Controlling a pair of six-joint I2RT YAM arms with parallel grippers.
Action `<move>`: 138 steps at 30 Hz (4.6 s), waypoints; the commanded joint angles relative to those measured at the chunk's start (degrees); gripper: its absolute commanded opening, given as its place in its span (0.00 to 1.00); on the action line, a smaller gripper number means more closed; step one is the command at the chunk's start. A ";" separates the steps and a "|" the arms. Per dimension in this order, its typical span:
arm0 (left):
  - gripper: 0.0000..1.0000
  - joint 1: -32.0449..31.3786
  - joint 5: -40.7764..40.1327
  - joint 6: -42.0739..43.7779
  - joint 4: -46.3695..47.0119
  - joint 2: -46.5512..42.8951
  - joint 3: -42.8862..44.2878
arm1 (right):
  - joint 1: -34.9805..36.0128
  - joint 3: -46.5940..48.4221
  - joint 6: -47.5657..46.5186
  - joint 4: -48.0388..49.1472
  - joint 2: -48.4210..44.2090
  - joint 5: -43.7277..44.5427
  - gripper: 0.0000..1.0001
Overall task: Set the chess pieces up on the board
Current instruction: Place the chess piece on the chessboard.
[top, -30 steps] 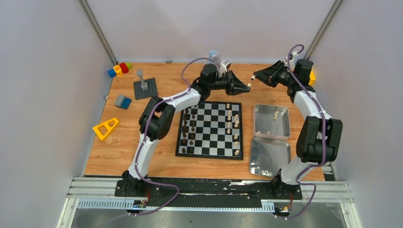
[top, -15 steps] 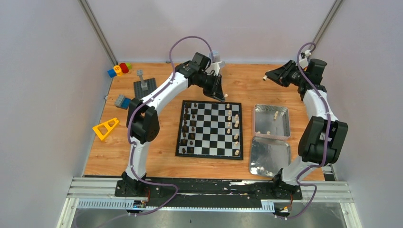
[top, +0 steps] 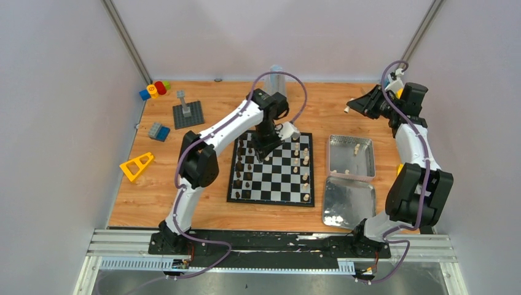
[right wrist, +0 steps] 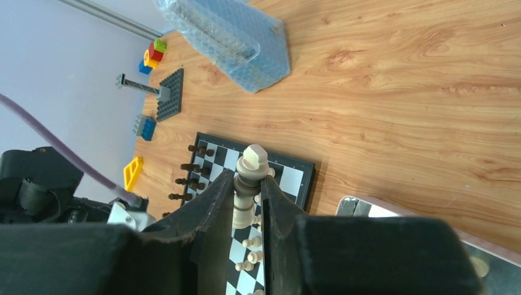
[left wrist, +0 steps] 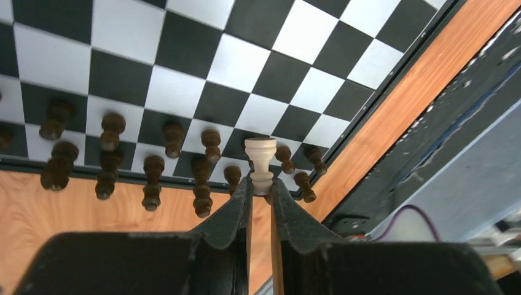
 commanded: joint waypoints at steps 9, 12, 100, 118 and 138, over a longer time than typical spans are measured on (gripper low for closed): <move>0.11 -12.97 -16.76 11.25 -9.46 7.22 3.97 | -0.23 -6.88 -8.66 1.48 -10.04 1.43 0.00; 0.12 -14.57 -19.62 11.97 -9.41 7.97 3.86 | -0.22 -8.53 -8.74 2.56 -11.27 1.32 0.00; 0.75 20.71 21.40 -3.04 34.32 -28.96 -19.40 | 44.03 -48.42 -34.90 60.84 -5.28 2.91 0.01; 0.76 20.71 19.14 -2.13 35.03 -31.16 -21.89 | 47.93 -48.36 -33.97 61.69 -2.20 9.09 0.15; 0.77 20.71 17.62 -1.13 34.99 -32.80 -23.01 | 48.29 -49.20 -34.83 61.33 -4.17 9.73 0.32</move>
